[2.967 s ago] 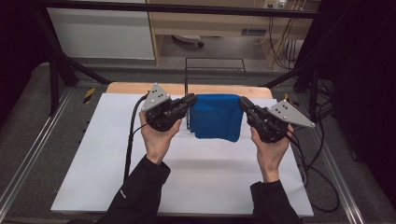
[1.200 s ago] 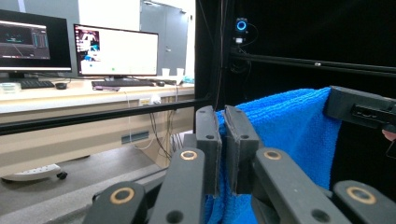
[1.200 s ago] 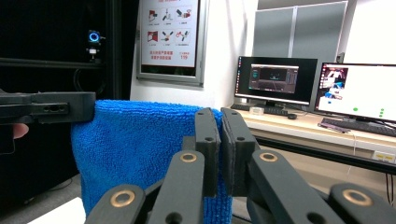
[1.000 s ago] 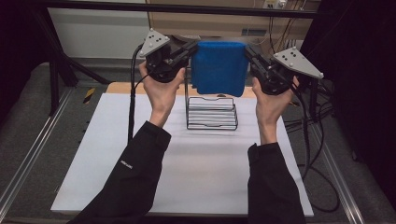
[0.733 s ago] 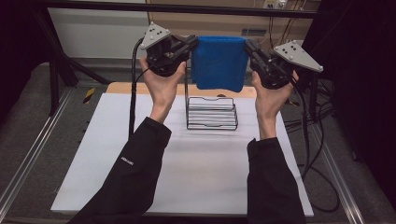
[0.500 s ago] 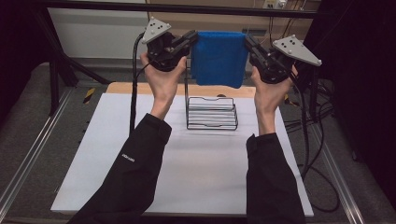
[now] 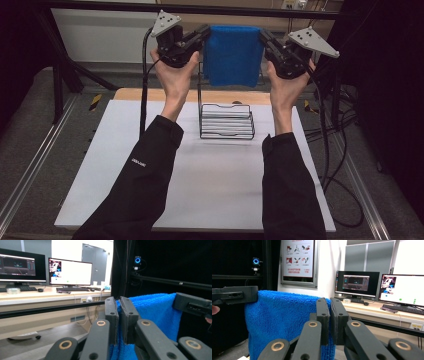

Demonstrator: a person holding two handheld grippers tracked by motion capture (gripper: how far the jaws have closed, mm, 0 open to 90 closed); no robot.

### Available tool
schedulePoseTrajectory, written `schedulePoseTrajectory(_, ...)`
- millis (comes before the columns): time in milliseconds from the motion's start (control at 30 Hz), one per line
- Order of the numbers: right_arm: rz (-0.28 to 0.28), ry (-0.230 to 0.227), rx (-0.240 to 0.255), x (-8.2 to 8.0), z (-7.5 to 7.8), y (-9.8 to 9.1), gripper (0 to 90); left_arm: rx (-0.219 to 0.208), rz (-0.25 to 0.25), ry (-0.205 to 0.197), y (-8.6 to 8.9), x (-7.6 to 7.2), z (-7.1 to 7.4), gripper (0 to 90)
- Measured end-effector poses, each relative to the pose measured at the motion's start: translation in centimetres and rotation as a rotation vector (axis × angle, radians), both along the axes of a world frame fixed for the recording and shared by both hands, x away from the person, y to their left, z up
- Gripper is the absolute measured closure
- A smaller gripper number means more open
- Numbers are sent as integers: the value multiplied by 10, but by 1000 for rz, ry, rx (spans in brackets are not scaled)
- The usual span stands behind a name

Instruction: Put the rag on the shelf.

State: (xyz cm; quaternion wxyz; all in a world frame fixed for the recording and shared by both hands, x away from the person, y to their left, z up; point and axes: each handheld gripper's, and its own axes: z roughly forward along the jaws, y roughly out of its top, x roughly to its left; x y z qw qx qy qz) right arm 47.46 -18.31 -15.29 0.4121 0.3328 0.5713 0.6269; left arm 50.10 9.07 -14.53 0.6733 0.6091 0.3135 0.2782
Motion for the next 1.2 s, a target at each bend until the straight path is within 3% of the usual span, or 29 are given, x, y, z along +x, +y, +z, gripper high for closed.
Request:
schedulePoseTrajectory(533, 2, 21, 8, 19, -1, 0, 866, 16, 24, -1, -2, 17, -10, 851)
schedulePoseTrajectory(900, 20, 49, -8, 21, -19, 2, 866, 36, 17, 11, 2, 18, -29, 851)
schedulePoseTrajectory(1200, 28, 89, -32, 23, -34, 0, 865, 82, 12, 18, 2, 19, -40, 851)
